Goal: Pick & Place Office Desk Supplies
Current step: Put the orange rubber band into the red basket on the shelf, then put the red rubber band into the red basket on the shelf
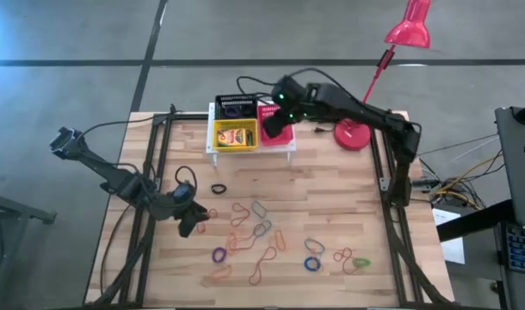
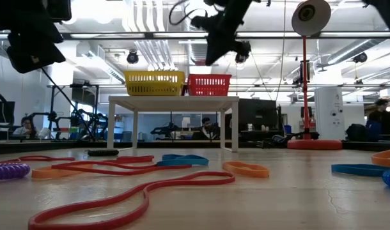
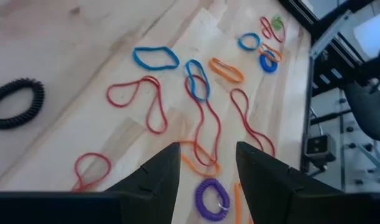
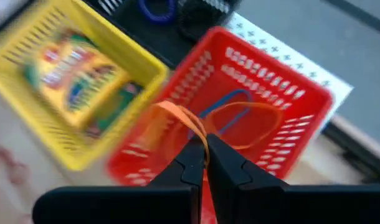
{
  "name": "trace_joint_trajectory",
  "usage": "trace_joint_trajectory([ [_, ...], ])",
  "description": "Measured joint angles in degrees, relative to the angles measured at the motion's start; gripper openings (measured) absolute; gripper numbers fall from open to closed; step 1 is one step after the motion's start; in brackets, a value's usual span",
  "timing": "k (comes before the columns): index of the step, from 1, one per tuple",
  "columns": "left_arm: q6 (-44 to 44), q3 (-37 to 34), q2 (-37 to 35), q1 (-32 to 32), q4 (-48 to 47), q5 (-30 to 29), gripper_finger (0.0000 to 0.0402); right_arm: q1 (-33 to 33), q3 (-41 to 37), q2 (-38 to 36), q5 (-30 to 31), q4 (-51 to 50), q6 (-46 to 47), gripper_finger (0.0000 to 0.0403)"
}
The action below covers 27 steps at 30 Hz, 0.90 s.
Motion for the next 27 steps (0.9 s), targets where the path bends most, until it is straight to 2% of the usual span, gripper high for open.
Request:
trace_joint_trajectory([
  [5, -1.62, -0.35, 0.00, 0.07, -0.11, -3.70, 0.0161, -1.60, 6.85, 6.25, -0.24, -6.23, -8.49, 0.0023],
  [13, -7.87, -0.76, 0.02, 0.15, -1.81, -4.90, 0.0161, -2.81, 15.09, 12.11, 0.78, -15.24, -14.87, 0.0098],
  [22, -9.07, -0.76, 0.04, 0.16, -1.59, -9.22, 0.0161, -2.86, 16.61, 8.30, -0.09, -18.39, -16.37, 0.0181],
  [27, -9.07, -0.76, 0.04, 0.22, -1.42, -9.23, 0.0161, -0.98, 16.60, 5.39, -3.21, -20.04, -15.22, 0.0204],
])
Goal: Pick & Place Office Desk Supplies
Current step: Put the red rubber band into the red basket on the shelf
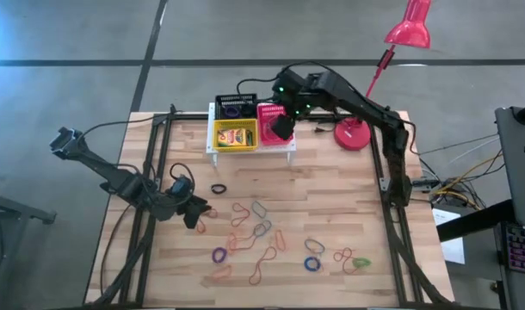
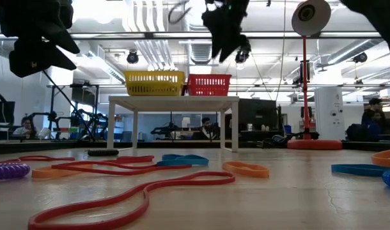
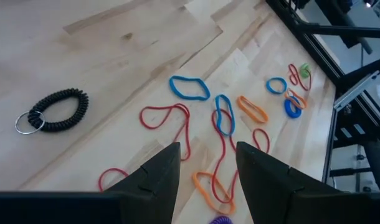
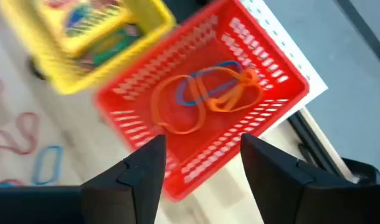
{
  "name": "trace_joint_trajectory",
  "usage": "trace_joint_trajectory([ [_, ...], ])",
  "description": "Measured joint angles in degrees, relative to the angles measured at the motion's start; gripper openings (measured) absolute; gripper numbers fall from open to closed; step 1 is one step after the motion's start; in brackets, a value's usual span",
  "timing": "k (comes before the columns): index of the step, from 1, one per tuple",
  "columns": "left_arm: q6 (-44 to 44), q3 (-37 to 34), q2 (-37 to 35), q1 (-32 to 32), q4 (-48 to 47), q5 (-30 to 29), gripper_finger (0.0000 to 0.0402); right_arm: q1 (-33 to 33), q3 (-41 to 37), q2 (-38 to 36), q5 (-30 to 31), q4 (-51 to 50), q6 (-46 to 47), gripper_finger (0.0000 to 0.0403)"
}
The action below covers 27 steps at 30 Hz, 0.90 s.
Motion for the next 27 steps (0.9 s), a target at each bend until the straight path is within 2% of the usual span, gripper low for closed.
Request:
trace_joint_trajectory([
  [6, -2.16, 0.02, 0.00, 0.02, -0.79, 4.24, 0.0161, 7.56, -1.55, -4.91, 1.45, 0.58, 4.92, 0.0200],
  [12, -12.94, -0.78, 0.42, 0.30, -5.21, 6.67, 0.0161, 20.62, -7.39, -8.99, 13.82, 0.68, 16.19, 0.0188],
  [16, -15.85, -3.80, 1.31, 1.83, -5.30, 14.30, 0.0161, 28.64, -13.11, -11.36, 17.14, 0.31, 27.27, 0.0181],
  [19, -14.64, -6.33, 2.65, 2.44, -5.56, 19.23, 0.0161, 33.87, -17.77, -12.99, 17.91, -0.08, 36.82, 0.0176],
  [22, -13.36, -8.06, 4.39, 2.69, -5.33, 19.78, 0.0161, 38.42, -22.62, -14.98, 19.54, 0.03, 45.71, 0.0171],
  [27, -0.02, -8.41, 8.85, 2.95, -3.55, 18.19, 0.0161, 43.76, -30.17, -18.00, 21.59, 0.08, 56.96, 0.0162],
])
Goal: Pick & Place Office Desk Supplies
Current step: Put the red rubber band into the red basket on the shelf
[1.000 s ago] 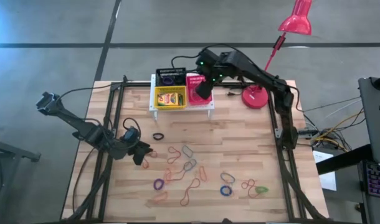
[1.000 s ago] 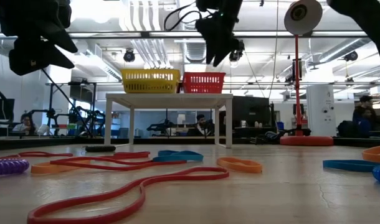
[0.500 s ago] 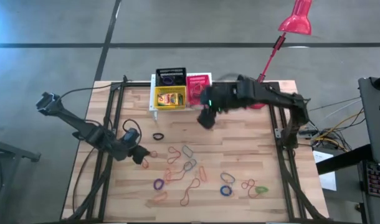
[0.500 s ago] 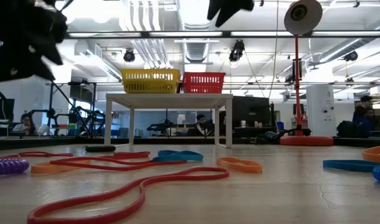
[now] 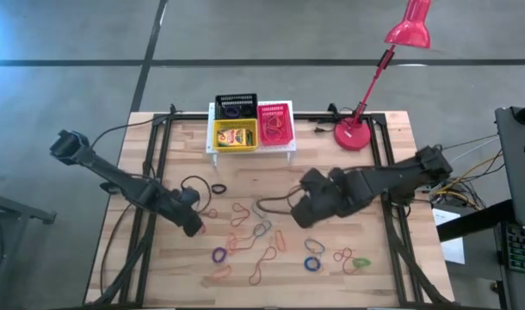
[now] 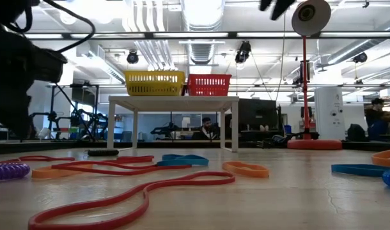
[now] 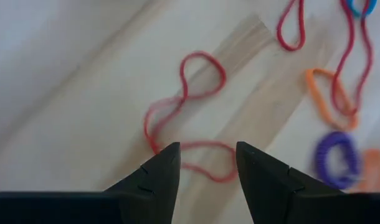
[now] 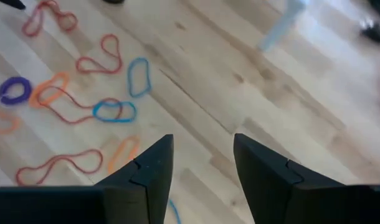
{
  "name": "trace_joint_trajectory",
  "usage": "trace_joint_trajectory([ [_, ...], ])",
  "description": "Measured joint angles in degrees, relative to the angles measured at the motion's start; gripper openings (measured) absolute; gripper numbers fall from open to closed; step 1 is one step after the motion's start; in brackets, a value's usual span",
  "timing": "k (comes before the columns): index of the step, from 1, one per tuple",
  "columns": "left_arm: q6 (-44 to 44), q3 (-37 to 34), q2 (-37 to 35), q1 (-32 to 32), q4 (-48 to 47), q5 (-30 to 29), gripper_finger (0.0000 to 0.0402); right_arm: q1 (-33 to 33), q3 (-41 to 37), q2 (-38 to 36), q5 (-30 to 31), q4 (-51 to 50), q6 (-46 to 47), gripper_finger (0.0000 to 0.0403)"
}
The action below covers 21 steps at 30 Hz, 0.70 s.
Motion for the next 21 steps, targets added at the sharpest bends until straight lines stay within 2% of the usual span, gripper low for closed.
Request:
trace_joint_trajectory([
  [4, 12.88, -0.04, 4.79, 0.00, 3.21, -3.41, 0.0161, 1.72, -4.74, -2.60, 1.27, -0.04, 4.42, 0.0154],
  [8, 21.02, -0.04, 10.38, 0.00, 5.39, -4.94, 0.0161, 1.84, -8.53, -5.44, 1.40, -0.01, 4.67, 0.0147],
  [14, 21.72, 0.24, 16.97, 0.04, 6.98, -6.05, 0.0144, 1.85, -12.20, -10.27, 1.84, 0.04, 3.00, 0.0134],
  [21, 21.57, 0.09, 18.27, 0.07, 11.57, -7.26, 0.0068, 1.85, -15.82, -15.21, 5.90, 0.46, 1.56, 0.0124],
])
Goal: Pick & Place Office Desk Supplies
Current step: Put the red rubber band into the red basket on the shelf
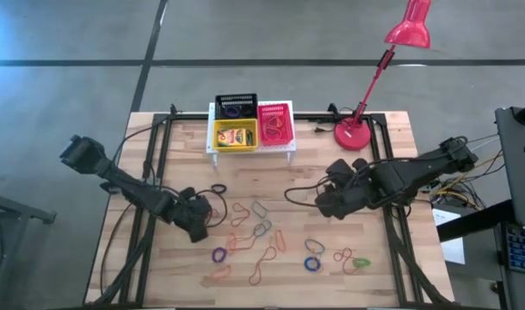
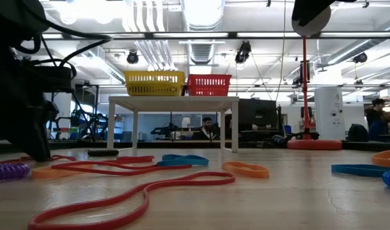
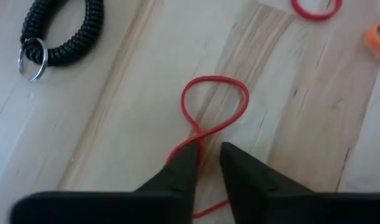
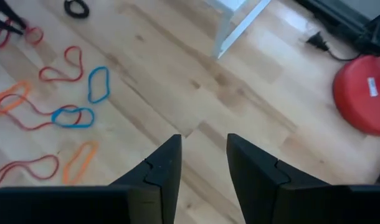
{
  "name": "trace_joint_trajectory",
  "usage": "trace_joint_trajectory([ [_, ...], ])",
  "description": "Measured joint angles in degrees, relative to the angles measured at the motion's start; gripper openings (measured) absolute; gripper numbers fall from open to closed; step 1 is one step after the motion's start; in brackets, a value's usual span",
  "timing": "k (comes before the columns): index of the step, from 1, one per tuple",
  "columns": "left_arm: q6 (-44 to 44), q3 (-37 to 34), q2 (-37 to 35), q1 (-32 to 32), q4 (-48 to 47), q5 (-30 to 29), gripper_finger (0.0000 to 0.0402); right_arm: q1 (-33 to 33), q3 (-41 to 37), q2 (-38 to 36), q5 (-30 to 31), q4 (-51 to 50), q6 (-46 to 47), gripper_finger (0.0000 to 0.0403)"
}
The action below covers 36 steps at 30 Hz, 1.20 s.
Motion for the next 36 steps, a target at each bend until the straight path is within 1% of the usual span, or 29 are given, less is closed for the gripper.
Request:
trace_joint_trajectory([
  [3, -0.01, -0.07, 0.11, 0.14, 1.15, 0.20, 0.0026, 0.00, -1.55, -1.29, 1.05, 0.08, -0.13, 0.0123],
  [5, -0.22, -0.02, -0.08, 0.27, 1.49, 0.79, 0.0008, 0.00, -2.52, -2.12, 1.55, 0.17, -0.87, 0.0123],
  [8, -1.37, 0.89, -0.98, 0.39, 1.57, 2.89, 0.0004, 0.00, -4.15, -3.10, 1.64, 0.64, -2.37, 0.0122],
  [11, -2.19, 3.34, -3.54, 0.34, 2.51, 5.39, 0.0002, 0.00, -6.16, -3.76, 1.64, 1.50, -4.00, 0.0118],
  [16, -1.82, 8.42, -6.43, 0.71, 2.22, 6.44, 0.0001, 0.00, -9.86, -5.50, 1.63, 1.44, -4.67, 0.0111],
  [19, -0.70, 12.36, -6.83, 2.04, 1.70, 7.24, 0.0001, 0.00, -12.19, -7.15, 1.81, 1.49, -5.60, 0.0106],
  [23, 1.71, 19.71, -5.21, 6.10, 1.88, 8.33, 0.0001, 0.00, -15.23, -9.90, 3.19, 1.66, -6.18, 0.0099],
  [28, 6.68, 30.10, -0.59, 13.67, 1.53, 9.03, 0.0000, 0.00, -19.92, -14.01, 3.48, 3.62, -6.27, 0.0090],
  [33, 11.46, 40.97, 5.14, 22.11, 1.22, 9.29, 0.0000, 0.00, -25.22, -18.37, 3.49, 10.82, -6.50, 0.0083],
  [36, 15.67, 47.81, 8.99, 26.95, 1.05, 9.29, 0.0000, -0.02, -27.68, -20.60, 3.48, 17.50, -7.69, 0.0079],
])
